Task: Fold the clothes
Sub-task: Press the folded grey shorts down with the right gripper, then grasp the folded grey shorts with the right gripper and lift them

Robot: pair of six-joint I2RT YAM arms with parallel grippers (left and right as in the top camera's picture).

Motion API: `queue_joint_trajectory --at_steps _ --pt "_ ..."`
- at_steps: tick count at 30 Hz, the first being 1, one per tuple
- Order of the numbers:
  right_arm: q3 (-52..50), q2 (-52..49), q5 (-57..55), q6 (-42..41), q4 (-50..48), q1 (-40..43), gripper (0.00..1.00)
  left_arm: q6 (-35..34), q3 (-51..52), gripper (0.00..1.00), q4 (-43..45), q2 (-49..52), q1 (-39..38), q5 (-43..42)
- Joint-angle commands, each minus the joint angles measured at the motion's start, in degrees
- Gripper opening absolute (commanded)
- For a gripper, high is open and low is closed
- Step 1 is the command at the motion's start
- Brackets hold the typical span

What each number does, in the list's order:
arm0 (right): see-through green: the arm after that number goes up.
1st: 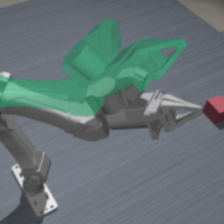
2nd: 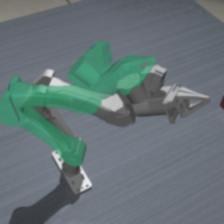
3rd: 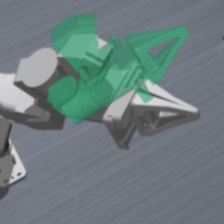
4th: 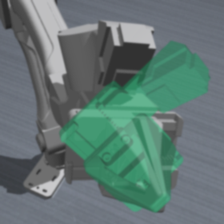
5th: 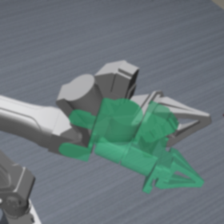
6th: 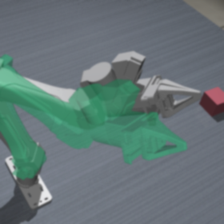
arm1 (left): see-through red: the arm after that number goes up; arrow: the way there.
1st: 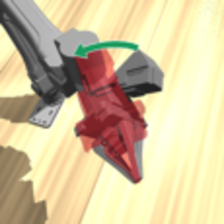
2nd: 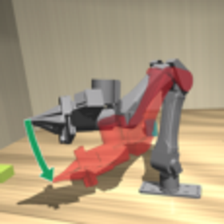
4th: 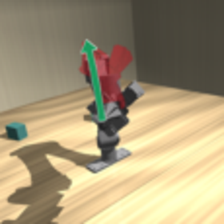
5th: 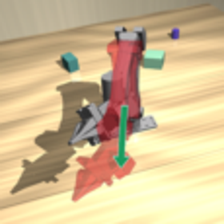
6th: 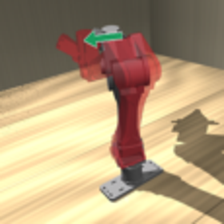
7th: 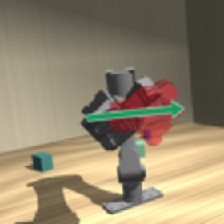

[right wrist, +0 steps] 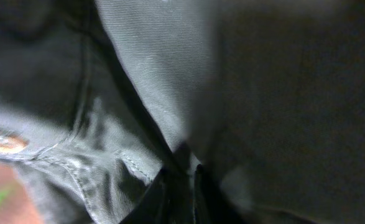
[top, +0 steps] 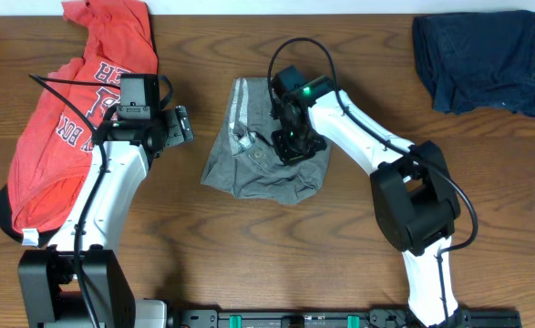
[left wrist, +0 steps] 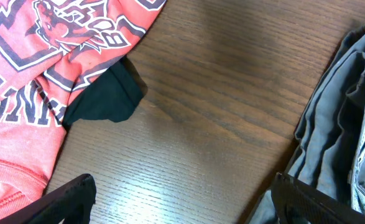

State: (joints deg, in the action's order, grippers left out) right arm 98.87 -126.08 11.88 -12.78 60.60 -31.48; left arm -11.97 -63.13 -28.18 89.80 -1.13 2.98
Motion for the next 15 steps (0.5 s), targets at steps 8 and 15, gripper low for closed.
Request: queue_joint_trajectory --at_steps 8,15 --pt "-6.5 -0.6 -13.5 -0.4 -4.2 8.5 0.54 0.3 -0.1 0.92 0.0 -0.2 0.3 0.1" --pt "-12.1 -0.6 -22.0 3.2 -16.9 16.0 0.81 0.3 -0.1 0.92 0.0 -0.2 0.2 0.1"
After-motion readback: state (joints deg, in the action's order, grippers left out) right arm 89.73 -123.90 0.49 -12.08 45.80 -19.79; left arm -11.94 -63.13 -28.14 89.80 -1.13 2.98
